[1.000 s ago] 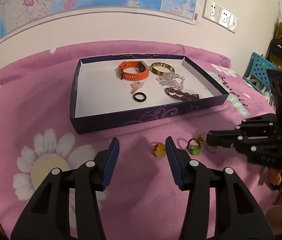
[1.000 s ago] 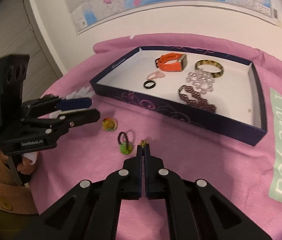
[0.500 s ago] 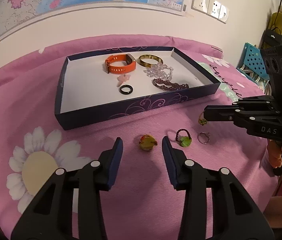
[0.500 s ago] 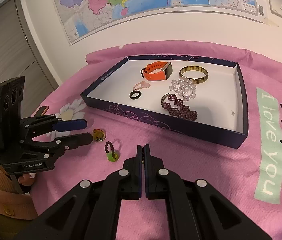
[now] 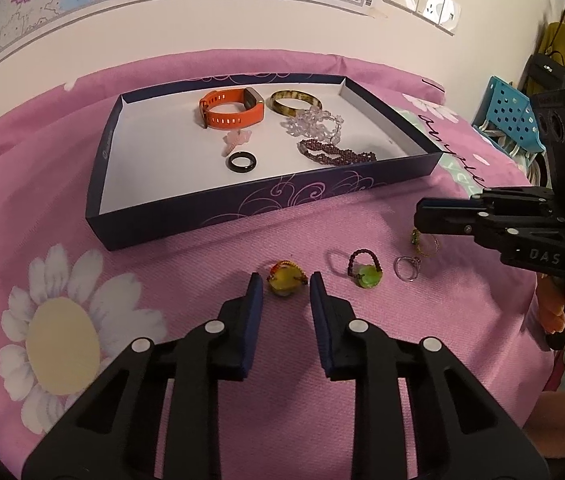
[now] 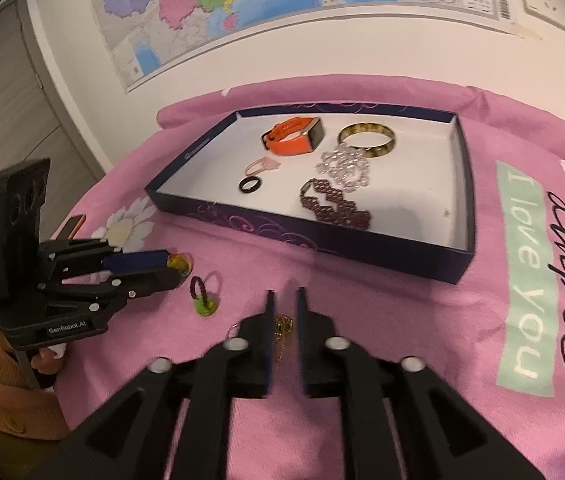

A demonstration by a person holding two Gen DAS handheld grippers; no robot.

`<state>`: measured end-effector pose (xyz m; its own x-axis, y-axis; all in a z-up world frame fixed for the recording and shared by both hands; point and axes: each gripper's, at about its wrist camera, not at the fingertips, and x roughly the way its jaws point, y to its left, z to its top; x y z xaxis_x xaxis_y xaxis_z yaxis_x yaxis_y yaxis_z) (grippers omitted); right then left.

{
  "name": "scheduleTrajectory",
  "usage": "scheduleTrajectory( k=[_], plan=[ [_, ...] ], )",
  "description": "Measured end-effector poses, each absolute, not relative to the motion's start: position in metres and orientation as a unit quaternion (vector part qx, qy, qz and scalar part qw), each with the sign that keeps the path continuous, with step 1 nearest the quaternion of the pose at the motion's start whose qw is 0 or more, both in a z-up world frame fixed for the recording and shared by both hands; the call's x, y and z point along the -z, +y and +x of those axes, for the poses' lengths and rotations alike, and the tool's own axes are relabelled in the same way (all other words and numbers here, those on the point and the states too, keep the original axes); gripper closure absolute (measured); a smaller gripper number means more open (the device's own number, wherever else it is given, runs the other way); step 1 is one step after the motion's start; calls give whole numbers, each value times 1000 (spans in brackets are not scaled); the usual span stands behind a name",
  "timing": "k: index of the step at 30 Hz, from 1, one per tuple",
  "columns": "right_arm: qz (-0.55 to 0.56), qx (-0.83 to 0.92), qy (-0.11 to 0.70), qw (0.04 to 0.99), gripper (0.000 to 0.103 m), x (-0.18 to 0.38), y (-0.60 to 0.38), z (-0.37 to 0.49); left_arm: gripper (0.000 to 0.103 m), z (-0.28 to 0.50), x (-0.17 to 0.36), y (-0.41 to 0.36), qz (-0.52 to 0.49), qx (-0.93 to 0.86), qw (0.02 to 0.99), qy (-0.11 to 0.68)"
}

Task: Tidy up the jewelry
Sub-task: 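Grasp the yellow gem ring with the left tool while the right tool grasps the green-stone beaded ring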

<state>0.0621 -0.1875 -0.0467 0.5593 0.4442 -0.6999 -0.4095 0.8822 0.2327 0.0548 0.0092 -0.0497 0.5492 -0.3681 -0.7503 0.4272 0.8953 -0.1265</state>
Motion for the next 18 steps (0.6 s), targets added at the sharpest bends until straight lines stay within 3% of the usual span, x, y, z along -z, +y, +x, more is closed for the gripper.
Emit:
scheduleTrajectory(
  k=[3,5,18],
  plan=[
    [16,-238,392,889,85,40,-188,58,82,55,50,9,36,227,879,418],
    [11,-245,383,891,80,35,-184,54,82,55,50,9,36,226,879,418],
    [-25,-302,406,862,80,53,-131,55,82,56,50,8,37,224,879,420]
  ],
)
